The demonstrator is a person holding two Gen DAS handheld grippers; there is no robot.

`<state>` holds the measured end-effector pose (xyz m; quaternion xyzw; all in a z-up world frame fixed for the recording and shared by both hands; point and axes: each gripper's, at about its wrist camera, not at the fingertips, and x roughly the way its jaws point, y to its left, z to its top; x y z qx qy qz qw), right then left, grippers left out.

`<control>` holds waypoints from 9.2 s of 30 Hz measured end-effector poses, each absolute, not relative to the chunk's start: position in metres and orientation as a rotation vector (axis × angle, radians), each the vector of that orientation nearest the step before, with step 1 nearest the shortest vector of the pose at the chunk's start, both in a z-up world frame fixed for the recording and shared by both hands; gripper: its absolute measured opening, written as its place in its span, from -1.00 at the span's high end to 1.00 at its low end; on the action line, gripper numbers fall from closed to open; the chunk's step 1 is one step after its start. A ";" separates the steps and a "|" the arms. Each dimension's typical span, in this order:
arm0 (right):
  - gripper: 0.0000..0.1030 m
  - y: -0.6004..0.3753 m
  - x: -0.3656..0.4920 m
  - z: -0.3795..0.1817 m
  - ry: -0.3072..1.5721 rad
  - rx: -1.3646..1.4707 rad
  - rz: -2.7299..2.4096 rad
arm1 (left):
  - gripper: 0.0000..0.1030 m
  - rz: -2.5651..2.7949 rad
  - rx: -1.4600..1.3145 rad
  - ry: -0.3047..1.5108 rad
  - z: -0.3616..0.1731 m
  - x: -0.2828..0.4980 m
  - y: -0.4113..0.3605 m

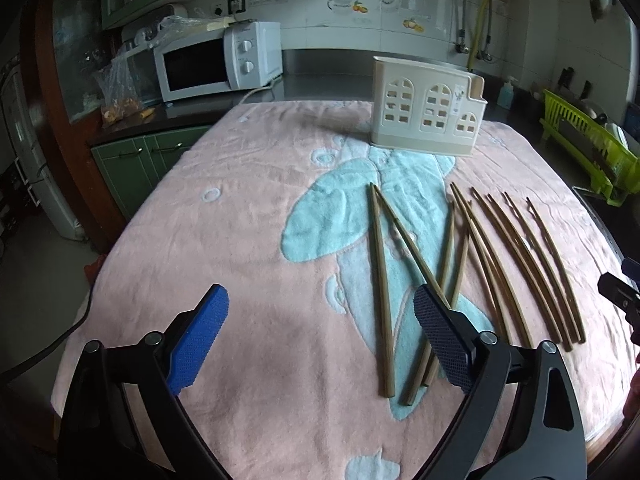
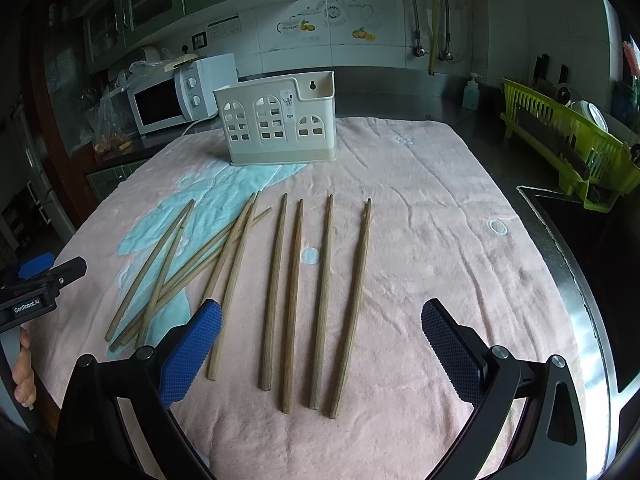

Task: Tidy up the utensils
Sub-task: 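Close the left tool on a wooden chopstick while the right tool grasps another chopstick, then lift the chopstick in the left tool while the right tool lifts its chopstick, then lower the left tool's chopstick into the white holder and open, while the right tool does likewise, then move both open tools back down to the remaining chopsticks, then close the left tool on a chopstick while the right tool grasps another chopstick, then lift both chopsticks and drop them into the white holder, opening both tools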

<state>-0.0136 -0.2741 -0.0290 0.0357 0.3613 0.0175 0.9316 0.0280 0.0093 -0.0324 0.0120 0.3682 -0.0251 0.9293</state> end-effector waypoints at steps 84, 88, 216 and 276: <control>0.87 -0.285 0.003 -0.035 0.719 0.081 -0.027 | 0.90 -0.222 -0.069 0.790 -0.052 0.061 -0.006; 0.87 -0.283 0.002 -0.018 0.673 0.074 0.001 | 0.90 -0.242 -0.091 0.768 -0.040 0.062 -0.004; 0.17 -0.272 0.001 -0.060 0.810 0.088 0.071 | 0.53 -0.246 -0.149 0.912 -0.079 0.068 -0.055; 0.87 -0.271 0.003 -0.016 0.637 0.034 0.063 | 0.89 -0.308 -0.127 0.724 -0.011 0.067 -0.035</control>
